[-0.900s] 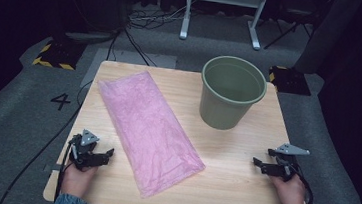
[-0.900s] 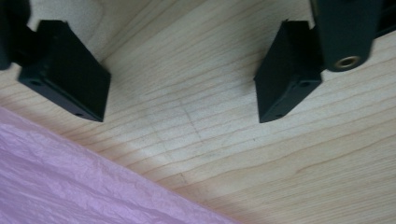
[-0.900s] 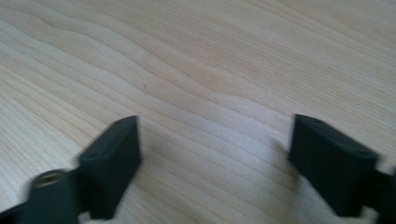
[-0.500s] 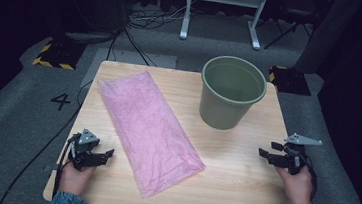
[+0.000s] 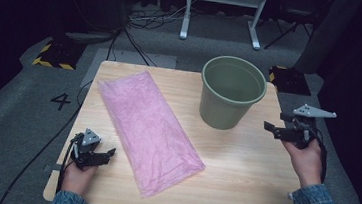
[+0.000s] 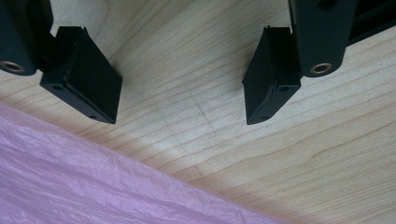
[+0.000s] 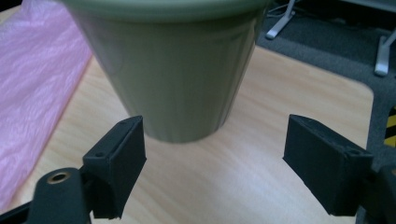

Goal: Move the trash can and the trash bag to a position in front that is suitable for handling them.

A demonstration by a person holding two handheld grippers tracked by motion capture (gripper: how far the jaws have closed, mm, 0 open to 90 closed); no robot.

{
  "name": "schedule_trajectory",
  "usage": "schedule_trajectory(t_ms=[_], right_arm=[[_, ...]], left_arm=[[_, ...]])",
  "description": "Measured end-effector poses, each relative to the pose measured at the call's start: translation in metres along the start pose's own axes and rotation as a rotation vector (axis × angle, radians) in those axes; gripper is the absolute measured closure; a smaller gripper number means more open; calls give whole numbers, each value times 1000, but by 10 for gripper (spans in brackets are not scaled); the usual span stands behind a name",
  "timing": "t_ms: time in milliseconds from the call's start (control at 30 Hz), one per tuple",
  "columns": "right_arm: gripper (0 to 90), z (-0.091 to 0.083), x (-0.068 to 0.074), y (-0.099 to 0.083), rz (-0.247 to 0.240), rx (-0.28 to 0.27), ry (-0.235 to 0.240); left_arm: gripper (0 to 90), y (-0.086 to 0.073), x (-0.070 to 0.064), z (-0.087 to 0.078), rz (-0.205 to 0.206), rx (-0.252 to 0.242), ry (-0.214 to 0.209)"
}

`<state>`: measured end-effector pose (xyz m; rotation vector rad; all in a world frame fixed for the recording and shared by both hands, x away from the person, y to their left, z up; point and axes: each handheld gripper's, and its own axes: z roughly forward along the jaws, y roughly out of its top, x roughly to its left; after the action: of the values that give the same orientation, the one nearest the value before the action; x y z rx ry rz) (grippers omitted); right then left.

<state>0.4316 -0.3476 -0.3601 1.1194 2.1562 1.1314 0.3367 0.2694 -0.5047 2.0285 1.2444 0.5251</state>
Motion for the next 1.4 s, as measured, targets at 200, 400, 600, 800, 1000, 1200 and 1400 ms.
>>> schedule_trajectory(t_ms=[200,400,600,800,1000,1200,1400], right_arm=[[278,1,-11,36,26,-19,-18],[304,12,-22,61,66,-41,-48],[265,32,-13,81,12,7,-74],[275,58,-19,87,38,82,-94],[250,71,-28,87,115,117,-78],[399,75,-21,93,93,176,-69],[466,70,-16,92,70,190,-84]], left_arm=[[275,0,0,0,-1,1,1],[271,0,0,0,0,3,2],[270,1,0,0,2,3,2],[263,1,0,1,-2,4,4],[262,1,0,1,-7,2,5],[262,2,0,2,-4,3,6],[262,2,0,2,-4,4,7]])
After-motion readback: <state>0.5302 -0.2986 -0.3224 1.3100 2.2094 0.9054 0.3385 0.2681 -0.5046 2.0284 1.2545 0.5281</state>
